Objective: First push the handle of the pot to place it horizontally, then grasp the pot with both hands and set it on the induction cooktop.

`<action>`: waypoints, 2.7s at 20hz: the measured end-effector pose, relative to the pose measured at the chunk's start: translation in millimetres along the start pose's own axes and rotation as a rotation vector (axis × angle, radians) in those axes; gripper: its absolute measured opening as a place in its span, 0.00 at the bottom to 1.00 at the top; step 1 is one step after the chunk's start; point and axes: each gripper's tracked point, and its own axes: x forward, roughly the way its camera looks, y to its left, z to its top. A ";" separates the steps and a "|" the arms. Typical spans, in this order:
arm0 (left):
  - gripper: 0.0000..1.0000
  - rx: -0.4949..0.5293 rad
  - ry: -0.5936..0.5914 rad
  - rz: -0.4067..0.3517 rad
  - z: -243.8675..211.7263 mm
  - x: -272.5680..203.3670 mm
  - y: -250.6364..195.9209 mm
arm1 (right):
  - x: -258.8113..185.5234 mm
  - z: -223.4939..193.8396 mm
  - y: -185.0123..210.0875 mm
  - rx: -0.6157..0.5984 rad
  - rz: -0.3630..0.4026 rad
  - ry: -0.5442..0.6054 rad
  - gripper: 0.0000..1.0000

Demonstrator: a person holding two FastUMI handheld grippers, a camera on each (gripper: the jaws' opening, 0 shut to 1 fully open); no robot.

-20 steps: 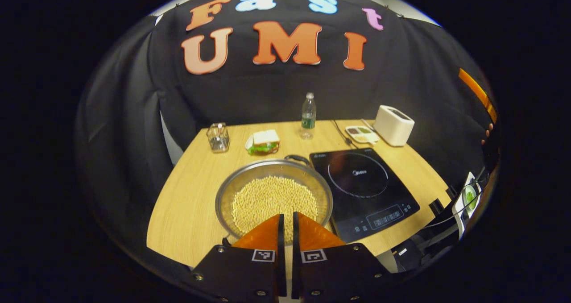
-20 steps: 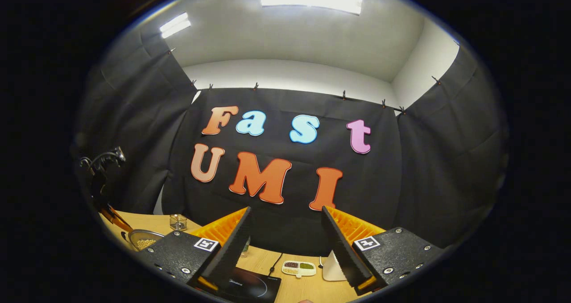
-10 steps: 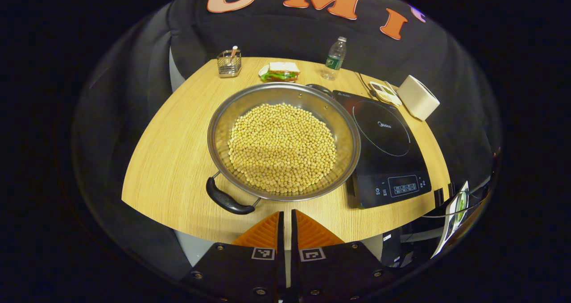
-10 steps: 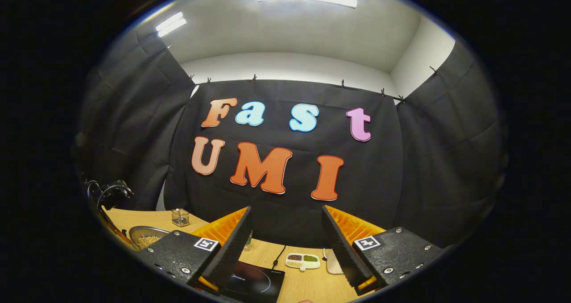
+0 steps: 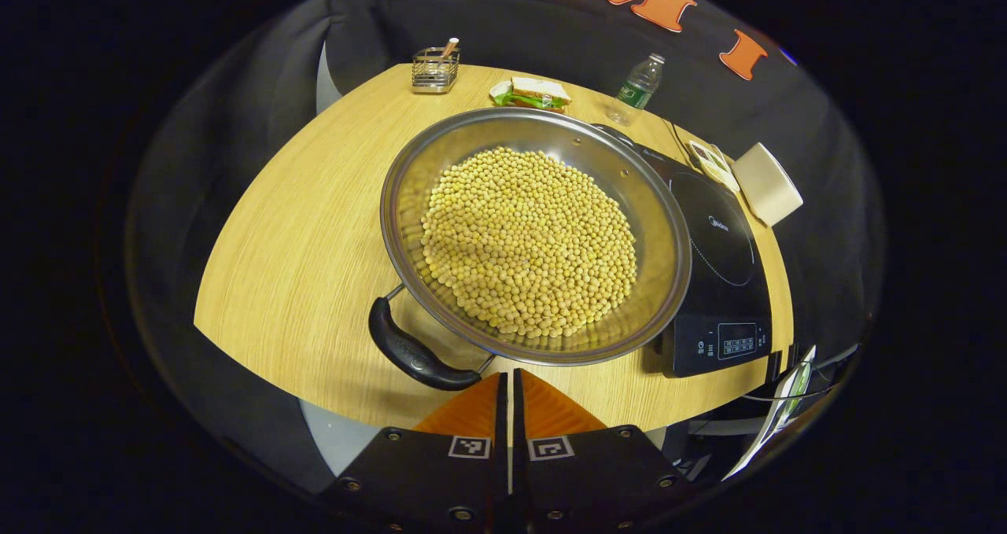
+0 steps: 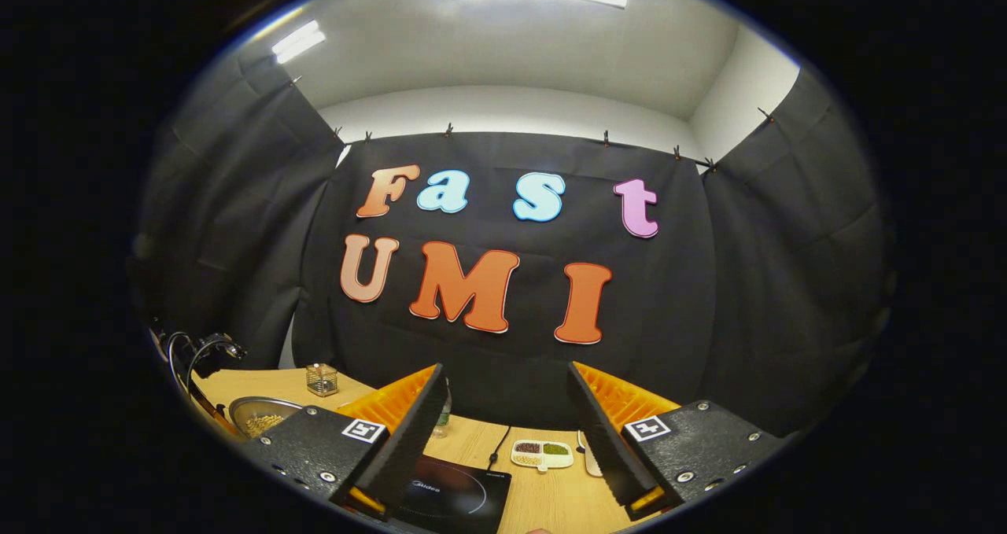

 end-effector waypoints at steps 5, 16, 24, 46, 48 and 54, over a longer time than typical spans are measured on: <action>0.01 0.021 0.007 0.006 5.7 1.9 7.0 | 9.5 -14.1 6.9 0.001 -0.002 0.030 0.95; 0.01 0.052 0.001 0.088 35.5 8.4 48.2 | 27.4 -47.9 38.8 -0.007 0.062 0.094 0.95; 0.01 0.040 -0.023 0.178 57.0 20.6 93.3 | 36.2 -77.9 74.5 0.014 0.137 0.159 0.95; 0.01 0.187 -0.259 0.285 134.4 35.3 153.5 | 34.7 -148.8 161.0 0.102 0.279 0.382 0.95; 0.01 0.204 -0.285 0.283 140.9 37.2 157.0 | 33.0 -158.2 173.8 0.126 0.297 0.414 0.95; 0.01 0.211 -0.360 0.274 159.1 43.5 162.2 | 32.7 -186.8 208.9 0.193 0.329 0.531 0.95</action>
